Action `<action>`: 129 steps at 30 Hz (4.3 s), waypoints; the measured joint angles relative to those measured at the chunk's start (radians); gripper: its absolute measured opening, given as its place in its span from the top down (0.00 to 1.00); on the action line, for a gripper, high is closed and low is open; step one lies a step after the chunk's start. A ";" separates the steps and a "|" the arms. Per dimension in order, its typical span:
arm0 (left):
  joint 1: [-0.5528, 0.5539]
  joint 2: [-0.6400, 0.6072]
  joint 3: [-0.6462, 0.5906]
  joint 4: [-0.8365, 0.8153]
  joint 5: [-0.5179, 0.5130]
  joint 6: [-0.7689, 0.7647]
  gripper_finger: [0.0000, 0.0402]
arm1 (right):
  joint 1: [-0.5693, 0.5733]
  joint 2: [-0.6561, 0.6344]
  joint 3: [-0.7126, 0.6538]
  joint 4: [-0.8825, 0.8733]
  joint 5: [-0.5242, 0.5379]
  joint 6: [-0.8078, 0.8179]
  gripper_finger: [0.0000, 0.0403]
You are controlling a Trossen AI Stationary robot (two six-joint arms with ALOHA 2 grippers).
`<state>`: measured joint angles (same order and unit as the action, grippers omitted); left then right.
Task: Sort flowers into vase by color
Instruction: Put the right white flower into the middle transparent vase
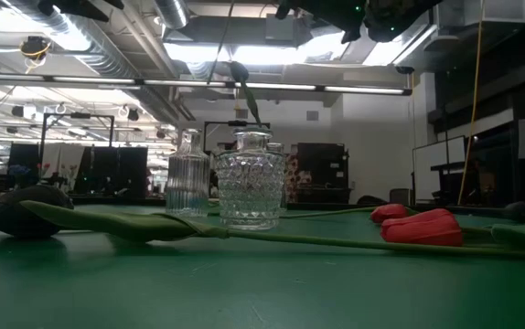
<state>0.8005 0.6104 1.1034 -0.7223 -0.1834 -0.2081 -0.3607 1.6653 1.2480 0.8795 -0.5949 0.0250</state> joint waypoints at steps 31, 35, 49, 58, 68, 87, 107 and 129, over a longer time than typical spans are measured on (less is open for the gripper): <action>0.000 0.001 0.000 0.000 0.000 0.008 0.38 | 0.000 0.000 0.000 0.000 0.008 -0.004 1.00; 0.000 0.001 0.000 0.000 0.000 0.008 0.38 | 0.000 0.000 0.000 0.000 0.008 -0.004 1.00; 0.000 0.001 0.000 0.000 0.000 0.018 0.38 | 0.000 0.001 0.000 -0.024 0.008 -0.004 1.00; 0.000 0.001 0.000 0.000 0.000 0.028 0.38 | 0.000 0.001 0.000 -0.023 0.008 -0.006 1.00; 0.000 0.001 0.000 0.000 0.000 0.028 0.38 | 0.000 0.001 0.000 -0.046 0.007 -0.023 1.00; 0.000 0.001 0.000 0.000 0.000 0.023 0.38 | 0.000 0.001 0.000 -0.045 0.000 -0.032 1.00; 0.000 0.001 0.000 0.000 0.001 0.024 0.38 | 0.049 0.084 0.001 -0.004 -0.005 0.042 1.00; 0.000 0.001 0.000 0.000 0.000 0.024 0.38 | 0.046 0.175 0.000 0.068 -0.027 0.073 1.00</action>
<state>0.8005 0.6113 1.1034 -0.7223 -0.1829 -0.1841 -0.3145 1.8408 1.2476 0.9478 -0.6218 0.0979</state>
